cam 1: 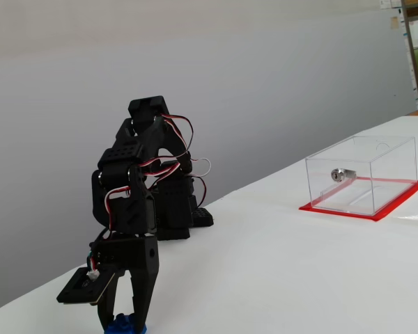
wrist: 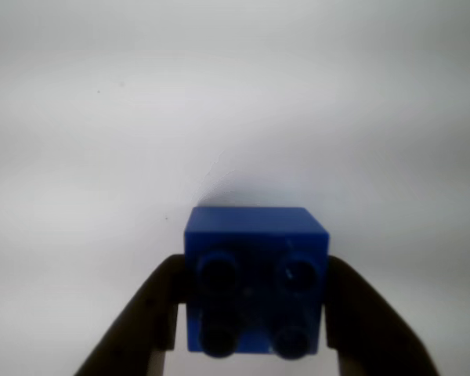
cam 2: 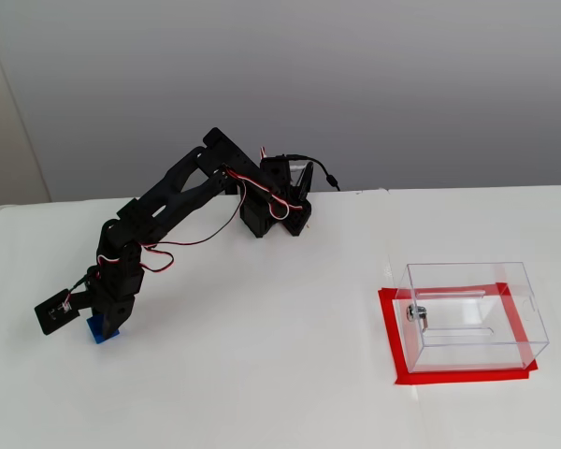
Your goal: Pick the blue lego brick and place it into the transparent box
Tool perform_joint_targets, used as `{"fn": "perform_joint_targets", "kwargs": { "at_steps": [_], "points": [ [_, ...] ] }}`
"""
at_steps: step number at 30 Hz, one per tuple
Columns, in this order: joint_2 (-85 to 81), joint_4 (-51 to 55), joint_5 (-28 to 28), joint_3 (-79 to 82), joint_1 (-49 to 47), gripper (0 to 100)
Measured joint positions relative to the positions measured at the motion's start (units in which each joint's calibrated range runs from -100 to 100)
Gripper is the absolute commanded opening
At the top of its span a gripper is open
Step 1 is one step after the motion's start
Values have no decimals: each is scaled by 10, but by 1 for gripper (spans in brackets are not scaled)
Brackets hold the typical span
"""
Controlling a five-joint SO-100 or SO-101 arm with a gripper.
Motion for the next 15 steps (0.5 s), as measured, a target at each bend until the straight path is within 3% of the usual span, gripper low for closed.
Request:
{"fn": "perform_joint_targets", "kwargs": {
  "at_steps": [15],
  "points": [
    [-42, 2, 0, 0, 0, 7]
  ]
}}
